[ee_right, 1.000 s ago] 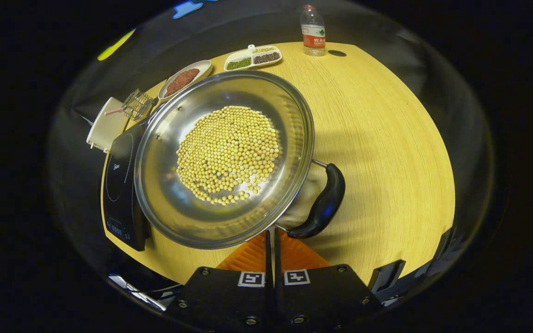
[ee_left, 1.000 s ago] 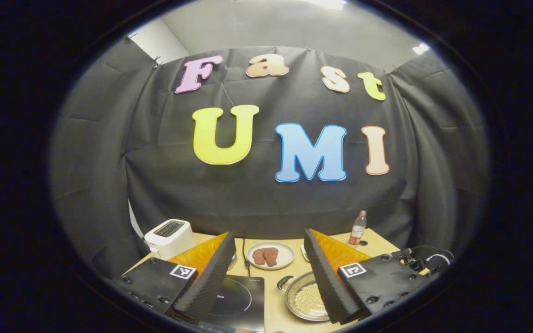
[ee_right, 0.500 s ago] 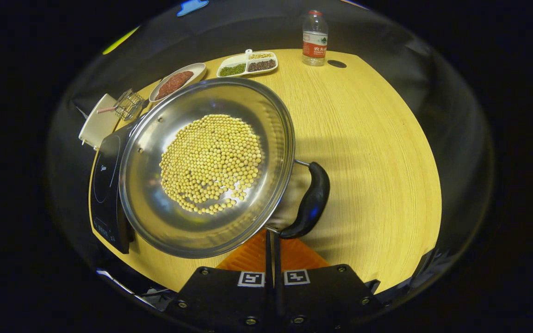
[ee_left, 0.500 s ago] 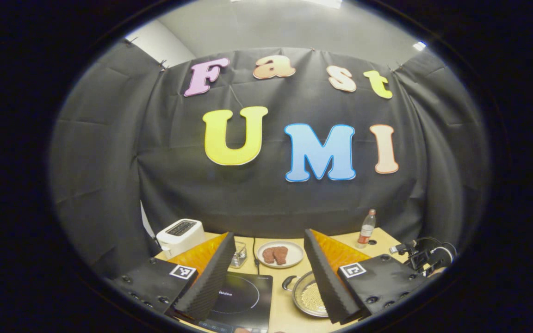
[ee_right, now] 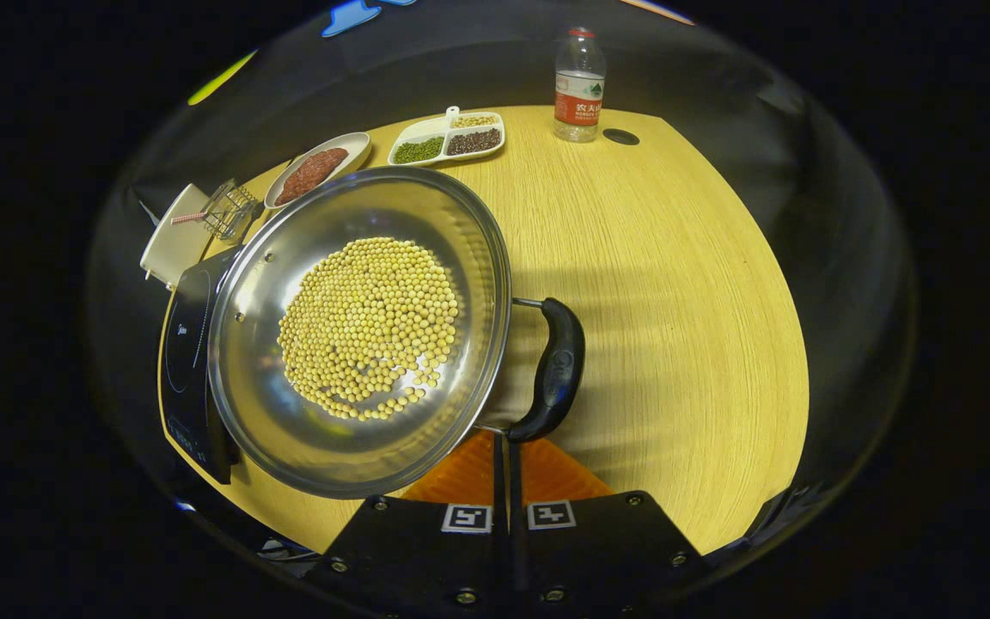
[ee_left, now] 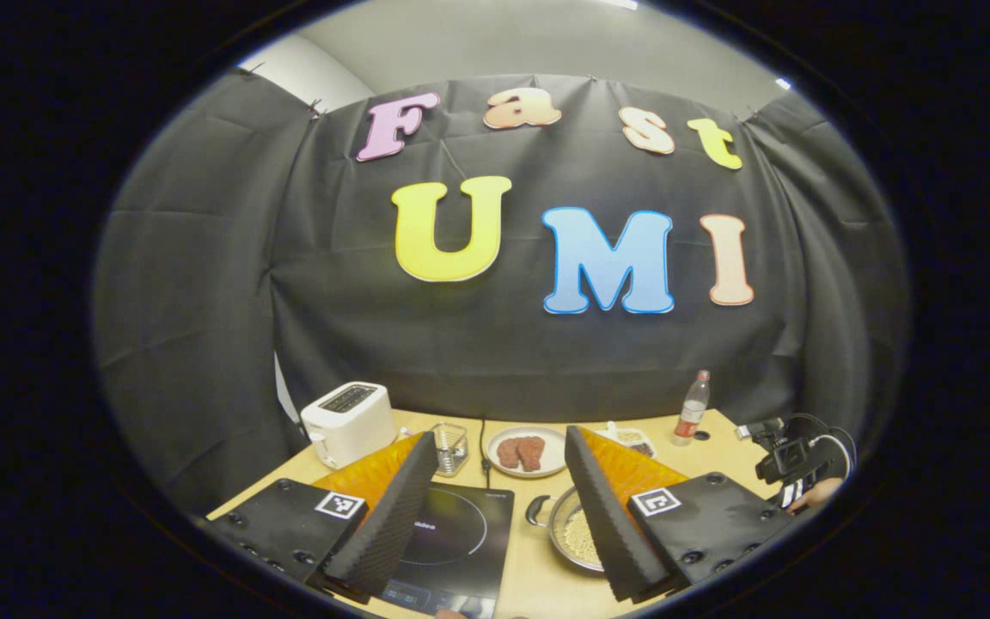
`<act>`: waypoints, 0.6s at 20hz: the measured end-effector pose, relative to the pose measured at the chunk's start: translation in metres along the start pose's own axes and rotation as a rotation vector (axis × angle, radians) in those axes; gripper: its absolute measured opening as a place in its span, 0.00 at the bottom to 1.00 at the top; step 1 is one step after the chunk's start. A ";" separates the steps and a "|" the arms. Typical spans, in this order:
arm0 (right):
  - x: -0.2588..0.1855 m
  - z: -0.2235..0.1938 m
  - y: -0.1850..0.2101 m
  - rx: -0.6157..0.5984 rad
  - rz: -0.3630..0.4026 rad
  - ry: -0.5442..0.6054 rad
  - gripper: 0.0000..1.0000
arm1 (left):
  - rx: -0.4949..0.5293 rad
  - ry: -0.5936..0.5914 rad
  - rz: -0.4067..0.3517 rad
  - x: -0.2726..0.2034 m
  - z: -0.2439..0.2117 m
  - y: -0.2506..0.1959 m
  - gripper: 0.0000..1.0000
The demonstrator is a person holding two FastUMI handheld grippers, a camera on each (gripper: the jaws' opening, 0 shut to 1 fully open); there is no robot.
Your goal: First push the handle of the pot to place it horizontally, then grasp the pot with both hands and set it on the induction cooktop.
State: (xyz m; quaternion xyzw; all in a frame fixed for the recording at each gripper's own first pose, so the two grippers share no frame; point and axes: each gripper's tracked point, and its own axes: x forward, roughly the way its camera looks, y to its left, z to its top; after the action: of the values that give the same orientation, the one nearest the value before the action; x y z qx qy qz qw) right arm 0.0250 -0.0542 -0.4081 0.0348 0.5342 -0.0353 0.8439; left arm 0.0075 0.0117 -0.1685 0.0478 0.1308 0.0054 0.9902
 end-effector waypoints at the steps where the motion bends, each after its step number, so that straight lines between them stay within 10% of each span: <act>1: 0.001 0.001 0.000 0.003 0.001 -0.006 0.01 | 0.007 0.002 -0.003 0.000 -0.003 -0.001 0.97; 12: 0.010 0.030 -0.013 0.046 0.040 -0.081 0.01 | 0.025 0.096 -0.152 0.031 -0.041 -0.045 0.95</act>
State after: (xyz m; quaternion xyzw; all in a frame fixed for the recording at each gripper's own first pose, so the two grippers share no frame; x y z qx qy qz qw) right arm 0.0554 -0.0698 -0.4043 0.0634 0.4979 -0.0321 0.8643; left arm 0.0271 -0.0288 -0.2202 0.0496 0.1813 -0.0689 0.9798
